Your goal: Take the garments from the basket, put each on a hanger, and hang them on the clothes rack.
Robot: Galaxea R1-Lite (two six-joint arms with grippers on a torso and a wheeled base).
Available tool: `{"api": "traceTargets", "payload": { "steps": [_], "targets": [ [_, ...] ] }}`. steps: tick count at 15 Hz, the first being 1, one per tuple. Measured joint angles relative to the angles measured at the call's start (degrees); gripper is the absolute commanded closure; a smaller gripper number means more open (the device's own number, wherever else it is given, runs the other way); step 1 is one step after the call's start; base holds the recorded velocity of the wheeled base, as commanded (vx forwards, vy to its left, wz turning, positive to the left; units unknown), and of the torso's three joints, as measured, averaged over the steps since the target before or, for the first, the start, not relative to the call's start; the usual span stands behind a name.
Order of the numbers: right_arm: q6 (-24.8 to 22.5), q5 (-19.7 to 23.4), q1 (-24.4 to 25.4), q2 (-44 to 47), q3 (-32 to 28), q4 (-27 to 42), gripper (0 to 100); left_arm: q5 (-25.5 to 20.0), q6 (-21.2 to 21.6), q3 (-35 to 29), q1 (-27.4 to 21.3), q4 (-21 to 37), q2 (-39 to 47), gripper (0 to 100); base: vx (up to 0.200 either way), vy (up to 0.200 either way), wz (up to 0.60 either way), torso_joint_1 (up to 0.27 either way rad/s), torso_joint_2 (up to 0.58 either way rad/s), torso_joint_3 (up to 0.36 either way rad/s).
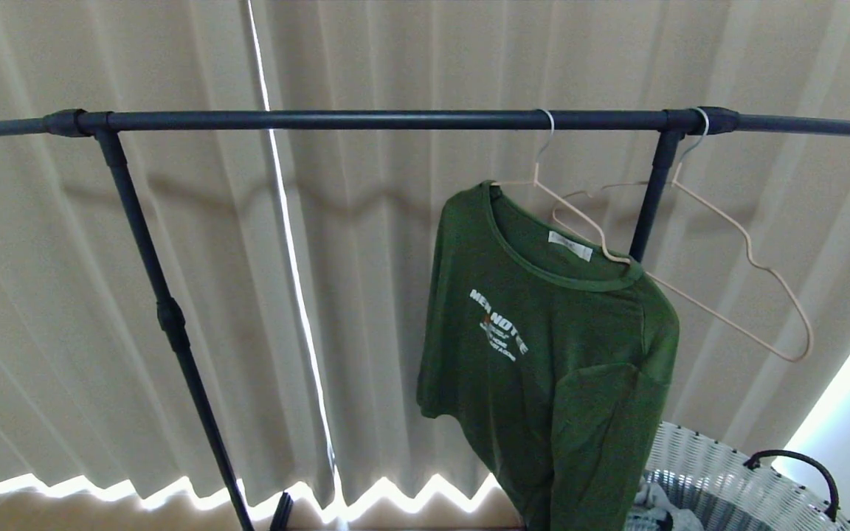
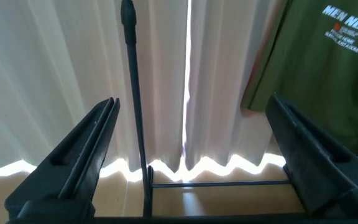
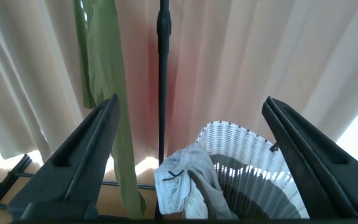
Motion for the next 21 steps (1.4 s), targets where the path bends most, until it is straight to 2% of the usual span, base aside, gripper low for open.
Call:
{"api": "traceTargets", "payload": {
  "steps": [11,16,19,21],
  "targets": [
    [-0.21,0.06,0.00,0.00,0.00,0.02,0,0.17,0.29,0.05,0.00,0.04,-0.02,0,0.000,0.000,0.00,-0.156,0.45,0.287],
    [-0.22,0.06,0.00,0.00,0.02,0.05,0,0.17,1.89,0.02,0.00,0.02,-0.05,0,0.000,0.000,0.00,-0.023,0.08,0.059],
    [-0.95,0.26,0.00,0.00,0.02,0.05,0,0.17,5.23,0.10,0.00,-0.05,-0.05,0,0.000,-0.200,0.00,-0.006,0.01,0.007],
    [-1.45,0.44,-0.05,0.00,0.00,0.02,0,0.20,5.58,0.13,0.02,-0.02,-0.05,0,0.000,-0.200,0.00,0.002,0.00,0.005]
  ]
}}
